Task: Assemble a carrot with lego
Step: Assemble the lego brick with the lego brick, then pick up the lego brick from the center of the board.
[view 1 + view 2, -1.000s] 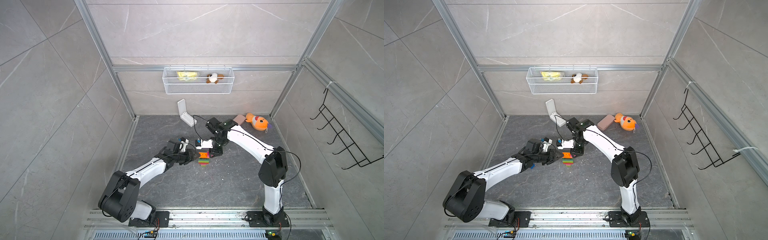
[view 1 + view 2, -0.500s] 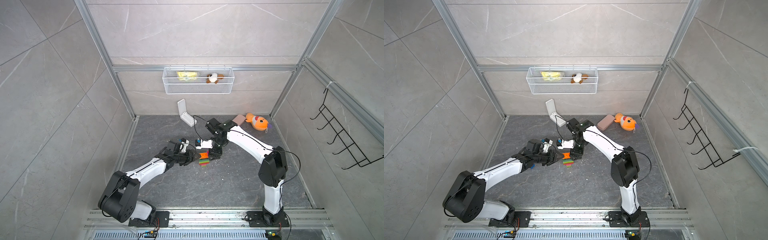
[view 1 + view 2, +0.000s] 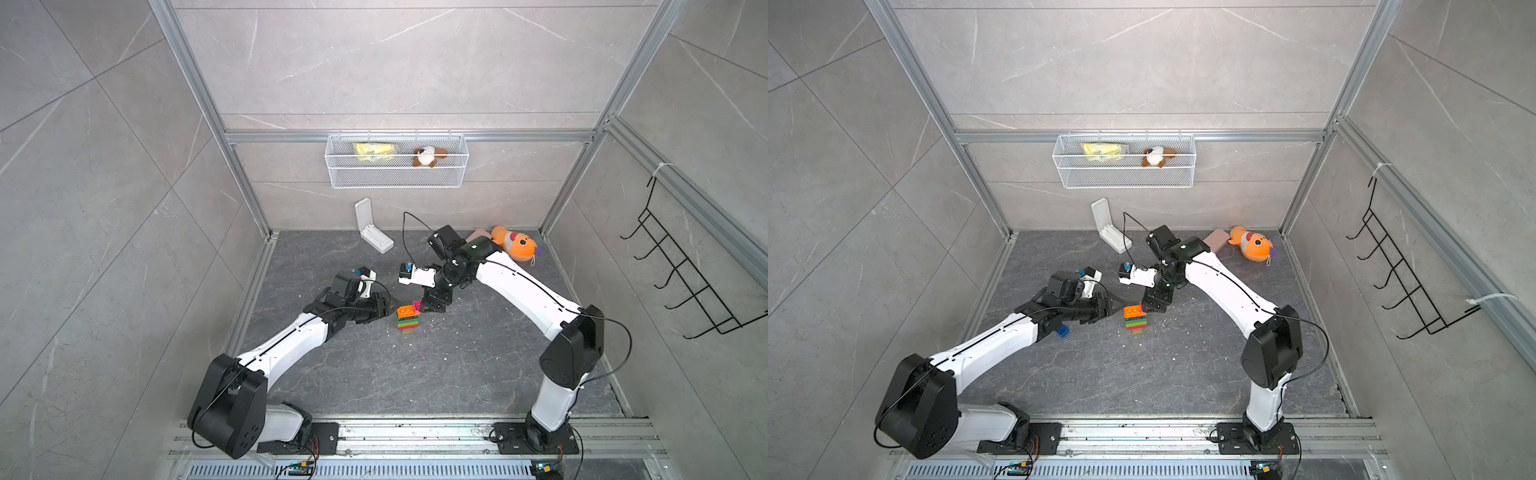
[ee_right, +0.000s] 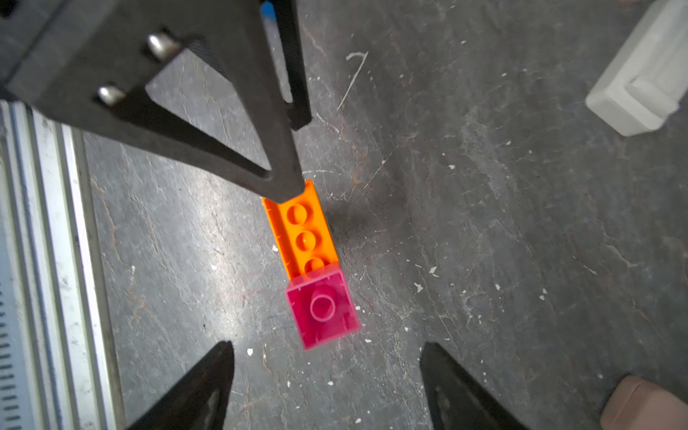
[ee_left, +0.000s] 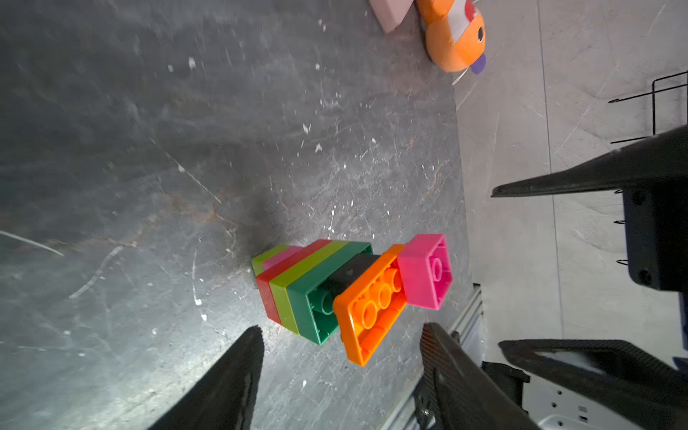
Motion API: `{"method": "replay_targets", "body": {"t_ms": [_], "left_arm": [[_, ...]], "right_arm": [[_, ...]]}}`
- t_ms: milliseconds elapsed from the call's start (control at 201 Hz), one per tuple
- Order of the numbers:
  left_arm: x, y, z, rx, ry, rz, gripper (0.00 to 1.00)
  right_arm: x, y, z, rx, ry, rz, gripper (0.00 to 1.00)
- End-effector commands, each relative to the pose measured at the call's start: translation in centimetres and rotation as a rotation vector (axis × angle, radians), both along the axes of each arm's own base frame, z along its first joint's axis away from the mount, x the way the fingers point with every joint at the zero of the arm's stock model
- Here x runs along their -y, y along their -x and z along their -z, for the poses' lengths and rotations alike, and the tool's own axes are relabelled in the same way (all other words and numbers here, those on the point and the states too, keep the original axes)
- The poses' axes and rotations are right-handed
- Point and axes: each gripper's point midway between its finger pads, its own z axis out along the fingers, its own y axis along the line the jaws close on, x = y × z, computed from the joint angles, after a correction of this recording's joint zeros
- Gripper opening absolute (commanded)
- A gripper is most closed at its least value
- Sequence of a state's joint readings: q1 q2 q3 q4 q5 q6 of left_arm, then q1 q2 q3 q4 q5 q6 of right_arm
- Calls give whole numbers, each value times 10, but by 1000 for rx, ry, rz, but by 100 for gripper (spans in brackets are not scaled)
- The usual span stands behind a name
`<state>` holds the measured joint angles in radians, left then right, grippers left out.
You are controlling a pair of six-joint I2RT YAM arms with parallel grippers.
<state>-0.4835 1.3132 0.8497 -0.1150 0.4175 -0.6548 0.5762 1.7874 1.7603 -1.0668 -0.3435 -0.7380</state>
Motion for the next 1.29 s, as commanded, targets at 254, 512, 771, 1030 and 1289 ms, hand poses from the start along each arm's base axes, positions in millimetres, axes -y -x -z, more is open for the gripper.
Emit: {"method": "replay_targets", "body": {"t_ms": [254, 512, 771, 1030, 1289], "left_arm": [[-107, -22, -41, 433, -603, -78, 68], [-160, -8, 36, 281, -838, 48, 76], [-177, 9, 102, 227, -886, 215, 88], [-181, 5, 125, 167, -896, 280, 87], [-179, 1, 132, 152, -851, 298, 70]], "right_arm": [[1, 23, -79, 23, -491, 235, 81], [19, 38, -58, 17, -519, 344, 80], [19, 45, -36, -34, -497, 345, 79], [15, 46, -29, -65, -497, 325, 78], [15, 47, -25, -82, -481, 319, 77]]}}
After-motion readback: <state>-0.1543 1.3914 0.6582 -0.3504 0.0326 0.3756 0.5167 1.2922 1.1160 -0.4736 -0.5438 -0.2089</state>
